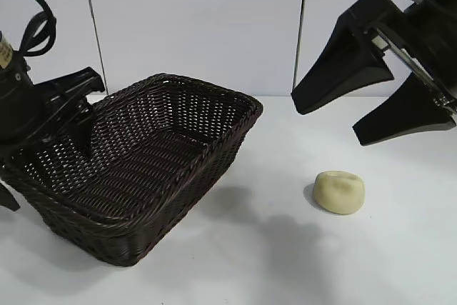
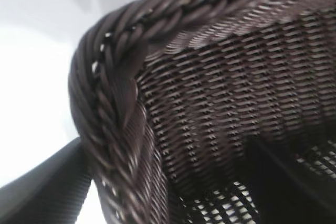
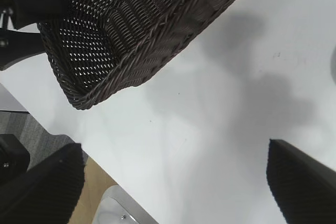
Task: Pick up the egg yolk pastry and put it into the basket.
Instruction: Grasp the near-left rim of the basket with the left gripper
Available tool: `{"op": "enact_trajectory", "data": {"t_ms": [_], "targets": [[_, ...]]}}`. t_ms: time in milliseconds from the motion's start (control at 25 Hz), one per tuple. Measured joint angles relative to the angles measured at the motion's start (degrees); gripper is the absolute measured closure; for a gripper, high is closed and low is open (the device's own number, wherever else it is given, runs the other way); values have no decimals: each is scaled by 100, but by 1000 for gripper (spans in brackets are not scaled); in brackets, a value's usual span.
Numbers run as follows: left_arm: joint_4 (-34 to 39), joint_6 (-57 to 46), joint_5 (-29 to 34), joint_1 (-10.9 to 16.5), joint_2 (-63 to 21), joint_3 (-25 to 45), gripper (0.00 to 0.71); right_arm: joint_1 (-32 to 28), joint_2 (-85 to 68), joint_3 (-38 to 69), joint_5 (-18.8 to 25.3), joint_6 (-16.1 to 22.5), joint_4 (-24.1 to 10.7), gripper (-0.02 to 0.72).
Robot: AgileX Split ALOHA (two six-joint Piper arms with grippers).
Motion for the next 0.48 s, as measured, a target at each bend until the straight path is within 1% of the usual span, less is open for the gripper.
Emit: {"op": "enact_trajectory", "data": {"t_ms": [40,120,280,480], "targets": [[-138,174,0,113,0,-4,139,0,0,0,0,0,-5,29],[-503,593,11,237,0,-4,139,0,0,0,0,0,-5,29],[-883,929,-24,220,0,-4,139,0,0,0,-5,0,-5,29],[-994,658,-252,204,0,77,139,0,0,0,-16,0,-5,29]]}}
